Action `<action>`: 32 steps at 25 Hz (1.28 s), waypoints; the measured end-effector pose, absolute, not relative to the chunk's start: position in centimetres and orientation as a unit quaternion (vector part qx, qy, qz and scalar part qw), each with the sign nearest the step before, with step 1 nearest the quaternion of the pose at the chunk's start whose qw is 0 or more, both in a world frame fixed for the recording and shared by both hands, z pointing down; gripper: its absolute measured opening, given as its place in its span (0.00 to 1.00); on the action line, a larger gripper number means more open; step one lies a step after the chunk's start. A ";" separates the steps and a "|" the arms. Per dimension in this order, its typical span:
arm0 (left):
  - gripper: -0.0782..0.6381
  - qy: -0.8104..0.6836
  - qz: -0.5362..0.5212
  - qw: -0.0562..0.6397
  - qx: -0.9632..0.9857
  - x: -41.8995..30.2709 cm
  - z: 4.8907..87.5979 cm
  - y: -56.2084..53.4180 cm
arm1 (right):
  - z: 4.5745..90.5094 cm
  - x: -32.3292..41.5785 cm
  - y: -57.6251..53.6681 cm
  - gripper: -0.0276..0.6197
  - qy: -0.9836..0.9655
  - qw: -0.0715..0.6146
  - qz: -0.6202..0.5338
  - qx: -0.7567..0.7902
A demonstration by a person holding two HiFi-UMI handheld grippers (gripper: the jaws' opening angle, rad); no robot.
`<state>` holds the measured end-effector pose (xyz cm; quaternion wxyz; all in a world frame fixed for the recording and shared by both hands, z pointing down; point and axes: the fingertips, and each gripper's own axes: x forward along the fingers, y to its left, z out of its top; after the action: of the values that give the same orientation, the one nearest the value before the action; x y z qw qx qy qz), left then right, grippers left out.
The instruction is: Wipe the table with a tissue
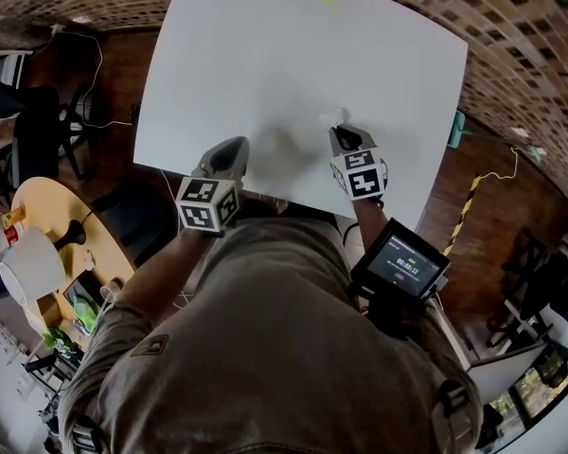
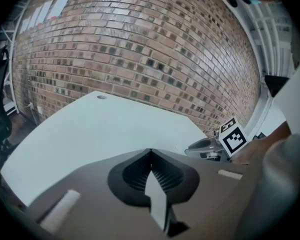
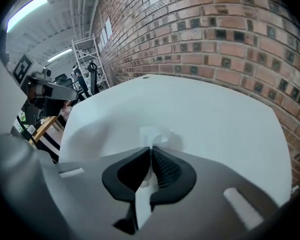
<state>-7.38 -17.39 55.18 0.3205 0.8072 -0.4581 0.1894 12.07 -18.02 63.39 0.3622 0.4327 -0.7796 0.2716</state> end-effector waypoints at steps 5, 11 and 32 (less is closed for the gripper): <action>0.11 -0.464 0.185 0.322 0.804 -8.3 55.2 -16.9 | 63.2 8.0 -16.5 0.09 -0.801 0.362 0.268 0.393; 0.11 -0.460 0.176 0.321 0.809 -9.1 55.0 -16.4 | 62.5 5.7 -15.0 0.09 -0.810 0.361 0.262 0.379; 0.11 -0.387 0.128 0.247 0.879 -4.5 50.5 -12.3 | 51.3 8.5 -8.1 0.09 -0.799 0.233 0.211 0.513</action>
<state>-4.52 -12.29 50.53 0.2469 0.8790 -0.3872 0.1285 8.47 -8.10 51.35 0.2334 0.5128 -0.7988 0.2108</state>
